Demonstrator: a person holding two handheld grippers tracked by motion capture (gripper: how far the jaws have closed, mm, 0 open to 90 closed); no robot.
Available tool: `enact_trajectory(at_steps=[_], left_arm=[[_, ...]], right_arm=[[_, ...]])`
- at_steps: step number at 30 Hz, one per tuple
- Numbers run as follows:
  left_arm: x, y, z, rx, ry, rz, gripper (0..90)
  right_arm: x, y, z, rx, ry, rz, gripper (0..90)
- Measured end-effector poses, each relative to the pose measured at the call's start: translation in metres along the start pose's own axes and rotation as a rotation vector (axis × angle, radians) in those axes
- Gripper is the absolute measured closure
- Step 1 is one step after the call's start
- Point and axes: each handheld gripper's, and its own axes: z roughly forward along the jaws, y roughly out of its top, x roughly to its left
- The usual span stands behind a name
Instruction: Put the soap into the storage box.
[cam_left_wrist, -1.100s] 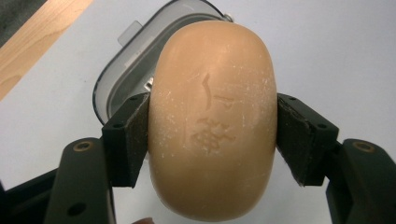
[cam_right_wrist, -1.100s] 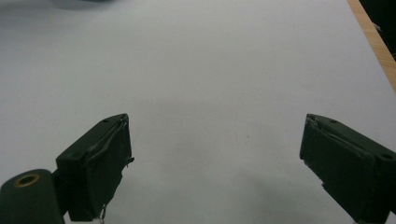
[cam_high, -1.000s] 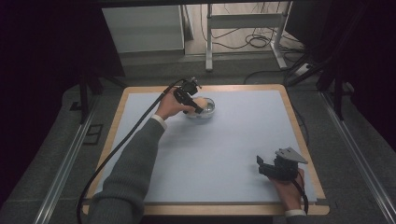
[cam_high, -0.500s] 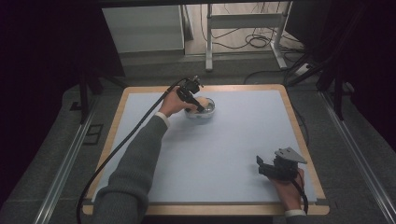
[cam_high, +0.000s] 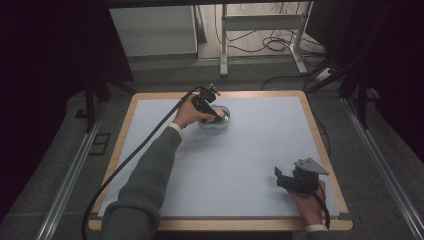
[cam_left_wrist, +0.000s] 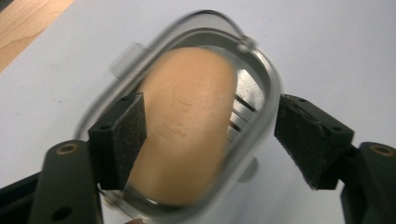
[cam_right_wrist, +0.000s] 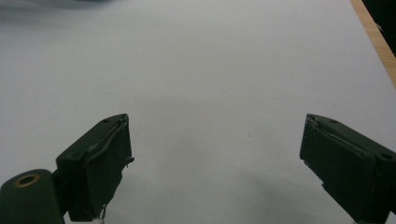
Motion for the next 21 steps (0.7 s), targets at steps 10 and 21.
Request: enact_trajectory(at_steps=[10, 21], left_arm=[[-0.019, -0.017, -0.029, -0.051, 0.011, 0.026, 20.6], [-0.043, -0.068, -0.065, -0.117, 0.044, 0.019, 18.4]], right_arm=[[0.000, 0.000, 0.000, 0.001, -0.002, -0.008, 9.2], [0.000, 0.000, 0.000, -0.001, -0.004, -0.005, 9.2]])
